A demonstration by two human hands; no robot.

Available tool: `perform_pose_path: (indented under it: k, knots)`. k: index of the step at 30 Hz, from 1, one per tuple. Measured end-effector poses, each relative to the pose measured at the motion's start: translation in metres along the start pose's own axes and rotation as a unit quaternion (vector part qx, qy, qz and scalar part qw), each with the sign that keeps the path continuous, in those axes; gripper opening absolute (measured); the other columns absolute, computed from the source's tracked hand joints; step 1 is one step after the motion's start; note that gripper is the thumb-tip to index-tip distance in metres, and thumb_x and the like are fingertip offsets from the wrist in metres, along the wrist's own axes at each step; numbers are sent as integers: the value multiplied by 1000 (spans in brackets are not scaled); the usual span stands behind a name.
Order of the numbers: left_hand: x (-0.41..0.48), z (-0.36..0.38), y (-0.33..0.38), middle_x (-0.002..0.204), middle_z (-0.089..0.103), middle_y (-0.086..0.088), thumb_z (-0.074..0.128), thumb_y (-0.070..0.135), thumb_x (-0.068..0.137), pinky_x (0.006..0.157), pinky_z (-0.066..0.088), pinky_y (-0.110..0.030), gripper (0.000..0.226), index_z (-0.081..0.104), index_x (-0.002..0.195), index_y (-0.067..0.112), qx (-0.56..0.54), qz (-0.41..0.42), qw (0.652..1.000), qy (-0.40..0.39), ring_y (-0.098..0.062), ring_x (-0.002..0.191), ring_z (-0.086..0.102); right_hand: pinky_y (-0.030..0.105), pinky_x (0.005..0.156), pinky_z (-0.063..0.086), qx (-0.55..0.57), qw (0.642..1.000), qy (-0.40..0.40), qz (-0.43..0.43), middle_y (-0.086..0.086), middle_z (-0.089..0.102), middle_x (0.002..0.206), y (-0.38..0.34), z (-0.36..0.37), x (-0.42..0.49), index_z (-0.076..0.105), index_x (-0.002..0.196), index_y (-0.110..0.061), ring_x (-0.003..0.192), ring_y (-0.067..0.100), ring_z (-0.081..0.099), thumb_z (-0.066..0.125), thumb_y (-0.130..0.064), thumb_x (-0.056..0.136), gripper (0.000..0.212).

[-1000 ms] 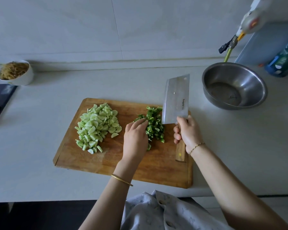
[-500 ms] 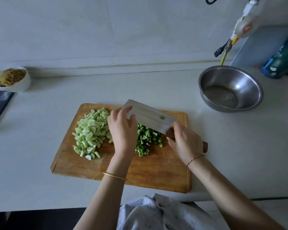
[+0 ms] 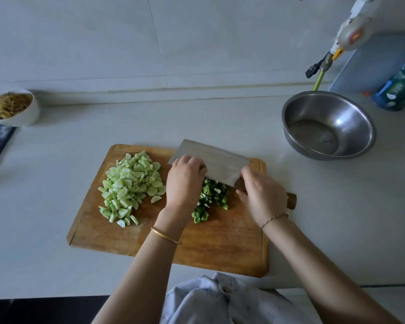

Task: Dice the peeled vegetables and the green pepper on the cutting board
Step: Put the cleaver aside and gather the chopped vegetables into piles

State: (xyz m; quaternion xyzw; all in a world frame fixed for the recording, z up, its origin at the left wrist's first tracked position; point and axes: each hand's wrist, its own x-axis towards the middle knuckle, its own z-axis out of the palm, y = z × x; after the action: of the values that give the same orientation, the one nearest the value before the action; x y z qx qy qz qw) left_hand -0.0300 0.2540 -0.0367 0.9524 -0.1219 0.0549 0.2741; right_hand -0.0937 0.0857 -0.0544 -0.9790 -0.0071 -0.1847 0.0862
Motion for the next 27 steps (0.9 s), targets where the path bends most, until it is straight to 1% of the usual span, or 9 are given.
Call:
perform_pose_path:
  k: [2,4,6,8,11,14,18,23,27]
  knots:
    - [-5,0,-10,95,60,-5,57,17,91,79,45,-36,11,63,87,8,-15,-44,999,1,-24,94,51,29,39,35,-14,999,-19,30,9,59,64,9,2,10,54,83,-6,50,31,59,88,-11,60,41]
    - [-6,4,-18,95,61,-5,59,17,90,79,47,-37,10,65,87,10,-25,-63,997,-42,-25,94,54,32,49,40,-25,996,-63,63,9,63,82,15,3,25,55,96,-9,69,33,63,77,-21,78,31]
    - [-6,7,-22,97,63,-5,61,17,89,79,48,-34,12,71,92,11,-34,-70,993,-86,-24,96,56,34,59,46,-14,992,-95,78,6,64,97,21,6,41,54,107,-15,83,31,64,68,-29,87,28]
    - [-1,7,-24,101,65,-4,61,16,89,81,44,-27,17,73,101,12,-47,-80,991,-96,-21,98,57,33,63,47,21,991,-104,83,4,64,103,24,10,59,54,108,-19,87,29,64,66,-36,88,29]
    - [11,0,-24,104,65,-2,60,11,89,84,40,-20,22,71,108,11,-78,-102,988,-81,-14,98,56,29,62,40,54,989,-119,68,2,64,105,30,24,91,56,108,-21,88,29,63,61,-44,89,31]
    - [23,-2,-27,106,68,-1,60,11,89,82,44,-22,23,69,110,13,-101,-139,983,-56,-14,96,60,31,65,37,66,984,-156,51,5,62,110,39,46,125,55,109,-20,96,31,61,58,-40,91,27]
    - [33,4,-29,99,64,5,58,10,89,74,40,-18,21,68,108,14,-113,-177,977,-47,-10,89,58,32,66,37,49,981,-189,15,9,60,112,54,82,165,54,111,-16,98,32,59,57,-35,92,27]
    - [40,12,-28,100,61,8,57,10,91,78,41,-16,20,69,106,16,-129,-198,971,-45,-8,92,57,37,69,41,37,977,-206,-37,10,61,110,77,115,205,53,112,-12,97,34,58,59,-33,92,29]
    - [46,22,-28,101,62,7,56,10,91,75,39,-8,20,69,104,17,-133,-222,965,-40,-6,91,56,40,71,43,37,978,-193,-72,12,62,104,94,132,230,56,109,-11,93,36,58,62,-31,90,28]
